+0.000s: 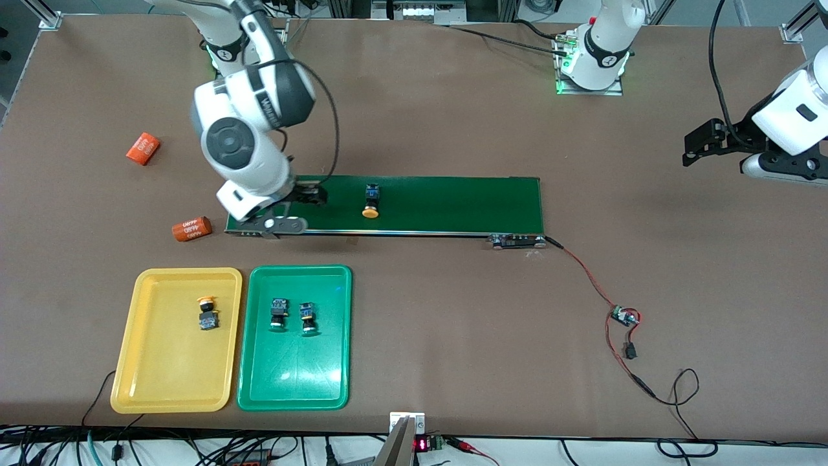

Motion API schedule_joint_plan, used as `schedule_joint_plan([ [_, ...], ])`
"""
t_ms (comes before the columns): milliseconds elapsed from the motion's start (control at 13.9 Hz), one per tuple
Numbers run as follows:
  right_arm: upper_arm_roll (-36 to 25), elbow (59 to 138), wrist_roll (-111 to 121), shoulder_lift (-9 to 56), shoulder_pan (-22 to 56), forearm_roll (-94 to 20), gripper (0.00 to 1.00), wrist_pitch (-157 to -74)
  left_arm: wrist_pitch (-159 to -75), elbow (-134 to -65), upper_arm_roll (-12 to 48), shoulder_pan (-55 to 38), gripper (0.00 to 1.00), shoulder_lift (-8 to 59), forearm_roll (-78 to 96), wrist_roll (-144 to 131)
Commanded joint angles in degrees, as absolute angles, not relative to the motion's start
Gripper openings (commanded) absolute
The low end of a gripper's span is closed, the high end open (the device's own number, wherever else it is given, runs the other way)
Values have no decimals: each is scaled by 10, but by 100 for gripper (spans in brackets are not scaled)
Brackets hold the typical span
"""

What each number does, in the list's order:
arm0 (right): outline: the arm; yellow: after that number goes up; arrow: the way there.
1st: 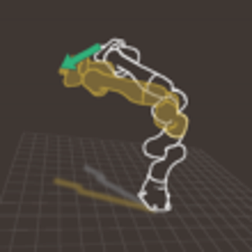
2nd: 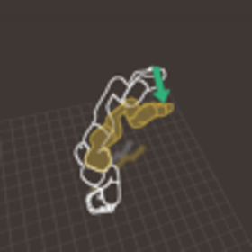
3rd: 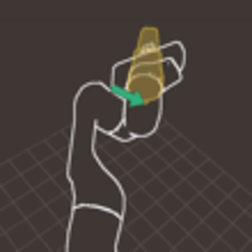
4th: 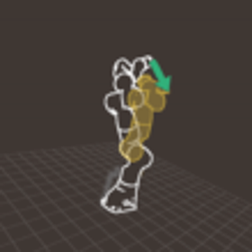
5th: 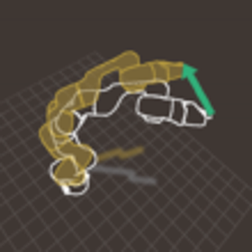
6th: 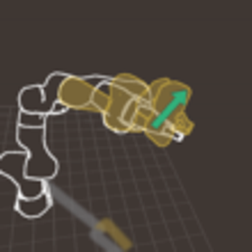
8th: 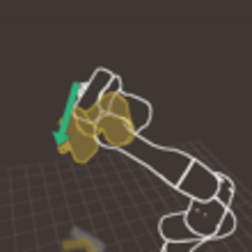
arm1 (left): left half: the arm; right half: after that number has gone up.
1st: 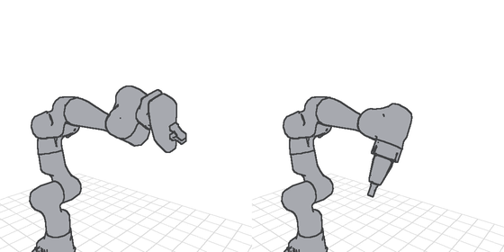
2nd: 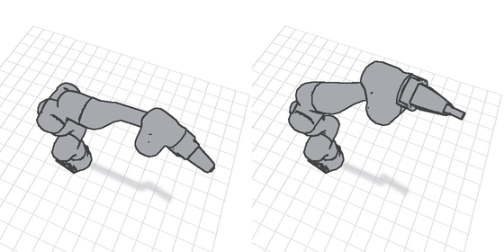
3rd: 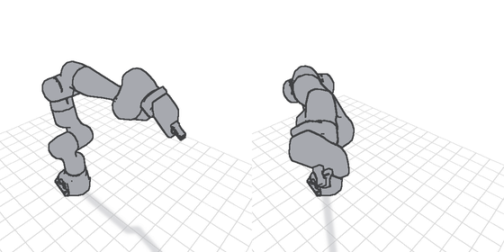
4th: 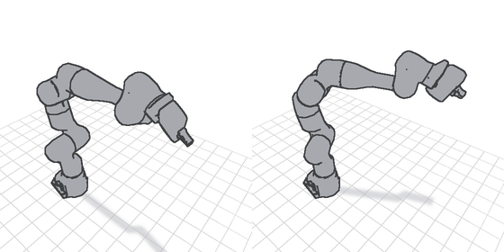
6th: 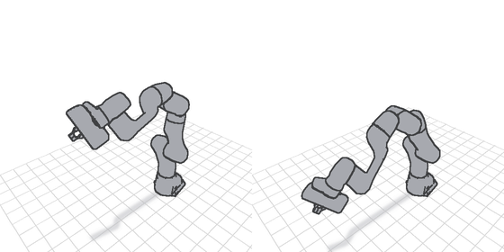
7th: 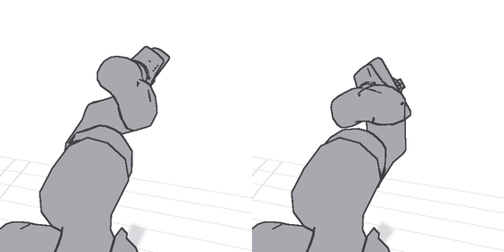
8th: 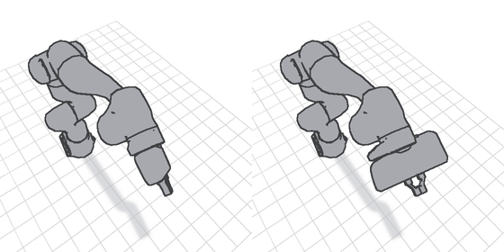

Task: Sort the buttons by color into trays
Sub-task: 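Grasp the second yellow button from the belt with the right gripper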

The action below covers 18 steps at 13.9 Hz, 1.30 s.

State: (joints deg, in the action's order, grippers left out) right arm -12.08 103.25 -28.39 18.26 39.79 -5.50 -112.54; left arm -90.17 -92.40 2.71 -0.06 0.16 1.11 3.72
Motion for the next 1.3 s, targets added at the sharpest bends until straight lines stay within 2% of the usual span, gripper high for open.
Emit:
schedule_joint_plan([
  [0,-122,1044,-336,178,432,-61,100,-1136,-910,-939,25,-4,100,-11,16,43],
  [433,-122,1039,-456,233,501,-61,100,-1219,-910,-937,27,-6,100,-11,16,40],
  [649,-122,1039,-458,268,503,-61,100,-1255,-909,-938,27,-6,100,-11,16,41],
  [938,-122,1039,-452,294,503,-61,100,-1259,-905,-937,27,-6,100,-11,16,40],
  [1010,-122,1039,-451,303,502,-61,97,-1261,-906,-937,27,-6,100,-11,16,39],
  [1082,-122,1039,-451,308,501,-61,81,-1266,-907,-936,27,-6,100,-10,16,36],
  [1154,-122,1039,-457,310,503,-61,46,-1267,-909,-936,27,-7,100,-9,16,36],
  [1226,-122,1039,-459,310,504,-61,28,-1267,-909,-936,27,-6,100,-8,16,36],
])
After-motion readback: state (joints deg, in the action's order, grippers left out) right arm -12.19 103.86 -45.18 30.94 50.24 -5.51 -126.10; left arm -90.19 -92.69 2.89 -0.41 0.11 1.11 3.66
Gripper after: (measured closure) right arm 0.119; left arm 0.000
